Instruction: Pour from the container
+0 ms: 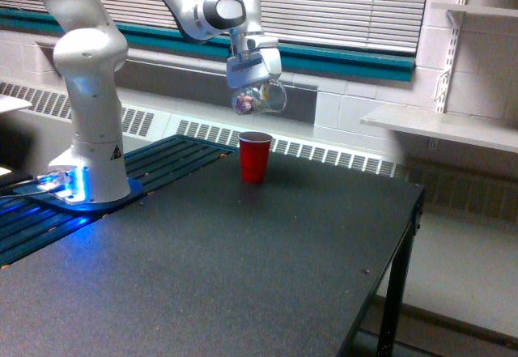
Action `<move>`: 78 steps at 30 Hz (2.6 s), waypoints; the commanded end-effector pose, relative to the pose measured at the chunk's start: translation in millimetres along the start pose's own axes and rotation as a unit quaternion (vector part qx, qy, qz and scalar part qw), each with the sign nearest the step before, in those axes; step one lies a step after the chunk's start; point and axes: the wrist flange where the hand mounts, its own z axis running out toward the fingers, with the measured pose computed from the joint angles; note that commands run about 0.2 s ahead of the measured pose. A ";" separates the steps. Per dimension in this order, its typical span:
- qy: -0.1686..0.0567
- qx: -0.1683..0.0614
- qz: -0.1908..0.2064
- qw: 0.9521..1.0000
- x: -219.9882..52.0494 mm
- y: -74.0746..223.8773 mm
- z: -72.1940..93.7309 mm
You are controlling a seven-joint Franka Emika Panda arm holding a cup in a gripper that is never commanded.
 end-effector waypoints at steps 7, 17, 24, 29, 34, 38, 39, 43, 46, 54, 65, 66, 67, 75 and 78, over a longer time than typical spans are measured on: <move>-0.012 -0.012 -0.013 1.000 -13.3 -1.8 7.0; -0.021 -0.024 -0.010 0.999 -16.8 9.8 15.7; -0.029 -0.028 -0.015 0.999 -24.1 10.3 21.5; -0.035 -0.032 -0.022 0.999 -29.8 7.9 25.1; -0.039 -0.037 -0.027 0.998 -30.9 7.7 27.1; -0.040 -0.039 -0.029 0.998 -30.5 7.4 27.8; -0.041 -0.040 -0.031 0.998 -30.8 7.2 28.2; -0.045 -0.044 -0.034 0.997 -31.4 7.2 30.2; -0.047 -0.048 -0.037 0.997 -32.4 6.9 32.0; -0.051 -0.051 -0.044 0.996 -31.1 4.4 33.6; -0.053 -0.055 -0.054 0.996 -28.0 -0.6 33.3; -0.054 -0.056 -0.057 0.995 -29.7 -1.6 34.1; -0.055 -0.057 -0.059 0.995 -30.6 -2.1 34.8; -0.059 -0.063 -0.064 0.994 -31.2 -2.3 37.7; -0.063 -0.066 -0.065 0.994 -34.0 -1.0 40.7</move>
